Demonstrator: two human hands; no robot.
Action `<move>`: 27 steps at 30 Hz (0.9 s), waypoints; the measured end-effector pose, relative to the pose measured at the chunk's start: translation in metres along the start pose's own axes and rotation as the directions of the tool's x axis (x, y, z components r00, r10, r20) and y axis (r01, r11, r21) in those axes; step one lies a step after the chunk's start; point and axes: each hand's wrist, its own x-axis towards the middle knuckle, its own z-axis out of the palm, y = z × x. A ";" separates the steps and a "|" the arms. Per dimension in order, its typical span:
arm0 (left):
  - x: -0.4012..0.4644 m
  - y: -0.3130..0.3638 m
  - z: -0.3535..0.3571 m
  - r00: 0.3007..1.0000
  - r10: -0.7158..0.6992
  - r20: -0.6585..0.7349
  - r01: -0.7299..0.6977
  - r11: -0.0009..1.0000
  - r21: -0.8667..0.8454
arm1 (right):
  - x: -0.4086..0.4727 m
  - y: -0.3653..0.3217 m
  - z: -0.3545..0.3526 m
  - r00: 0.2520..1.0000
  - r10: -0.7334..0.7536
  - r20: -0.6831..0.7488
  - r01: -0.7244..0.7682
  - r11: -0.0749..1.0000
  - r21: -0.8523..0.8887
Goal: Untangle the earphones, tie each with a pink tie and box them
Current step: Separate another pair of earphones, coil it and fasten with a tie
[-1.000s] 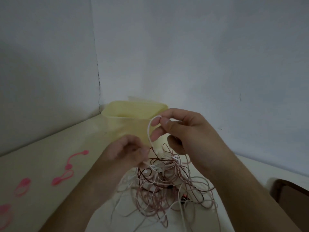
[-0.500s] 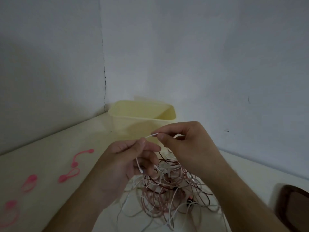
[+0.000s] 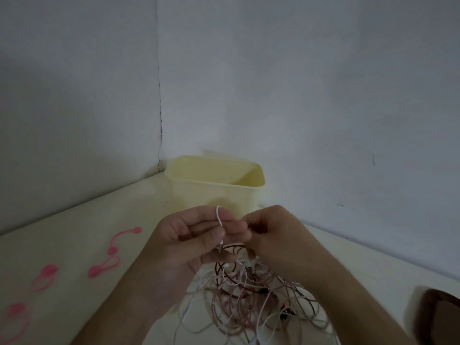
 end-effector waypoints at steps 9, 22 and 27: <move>0.004 -0.010 0.000 0.976 0.116 -0.182 -0.024 0.897 0.441 | -0.006 -0.013 0.006 0.985 -0.126 0.120 0.152 0.957 -0.247; -0.001 -0.003 0.001 0.991 -0.119 0.067 0.105 0.978 0.179 | 0.000 0.000 -0.003 0.963 -0.175 -0.205 0.210 0.964 0.162; -0.004 -0.001 0.009 0.998 -0.051 -0.021 0.052 0.999 0.015 | 0.001 0.004 0.001 0.966 -0.194 -0.171 0.219 0.965 0.143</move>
